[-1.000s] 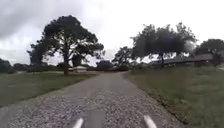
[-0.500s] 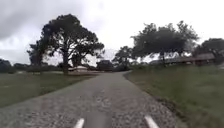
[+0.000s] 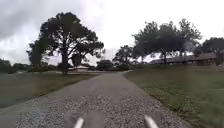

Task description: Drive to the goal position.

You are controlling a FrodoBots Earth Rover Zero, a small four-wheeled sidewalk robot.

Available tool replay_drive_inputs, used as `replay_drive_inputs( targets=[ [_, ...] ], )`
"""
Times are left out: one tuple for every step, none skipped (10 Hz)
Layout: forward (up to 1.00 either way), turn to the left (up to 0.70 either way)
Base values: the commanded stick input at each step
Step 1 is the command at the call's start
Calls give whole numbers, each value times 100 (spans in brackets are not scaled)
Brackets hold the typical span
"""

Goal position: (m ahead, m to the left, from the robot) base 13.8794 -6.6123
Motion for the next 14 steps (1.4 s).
replay_drive_inputs(
  targets=[
    [70, 0],
    [70, 0],
    [70, 0],
    [70, 0],
    [70, 0],
    [70, 0],
    [70, 0],
    [70, 0],
    [70, 0],
    [70, 0],
    [70, 0],
    [70, 0],
    [70, 0],
    [70, 0]
  ],
)
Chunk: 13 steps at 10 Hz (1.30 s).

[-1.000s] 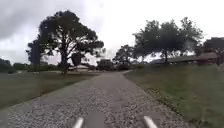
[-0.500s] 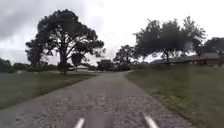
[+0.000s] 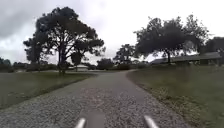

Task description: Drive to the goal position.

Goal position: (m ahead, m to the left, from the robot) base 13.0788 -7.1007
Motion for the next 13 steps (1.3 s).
replay_drive_inputs(
  targets=[
    [70, 0],
    [70, 0],
    [70, 0],
    [70, 0],
    [70, 0],
    [70, 0],
    [70, 0],
    [70, 0],
    [70, 0],
    [70, 0],
    [70, 0],
    [70, 0],
    [70, 0]
  ],
)
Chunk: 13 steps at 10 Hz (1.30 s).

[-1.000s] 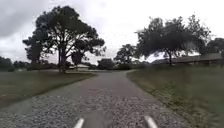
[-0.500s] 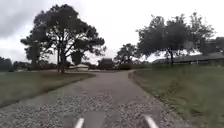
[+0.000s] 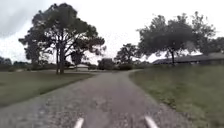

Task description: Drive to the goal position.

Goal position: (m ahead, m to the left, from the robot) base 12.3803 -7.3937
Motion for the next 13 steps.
replay_drive_inputs(
  targets=[
    [70, 0],
    [70, 0],
    [70, 0],
    [70, 0],
    [70, 0],
    [70, 0],
    [70, 0],
    [70, 0],
    [70, 0],
    [70, 0],
    [70, 0],
    [70, 0],
    [70, 0]
  ],
)
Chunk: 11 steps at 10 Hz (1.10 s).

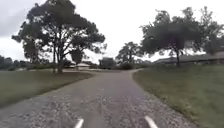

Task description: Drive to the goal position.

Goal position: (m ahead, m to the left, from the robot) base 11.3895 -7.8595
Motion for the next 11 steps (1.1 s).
replay_drive_inputs(
  targets=[
    [70, 0],
    [70, 0],
    [70, 0],
    [70, 0],
    [70, 0],
    [70, 0],
    [70, 0],
    [70, 0],
    [70, 0],
    [70, 0],
    [70, 0]
  ],
)
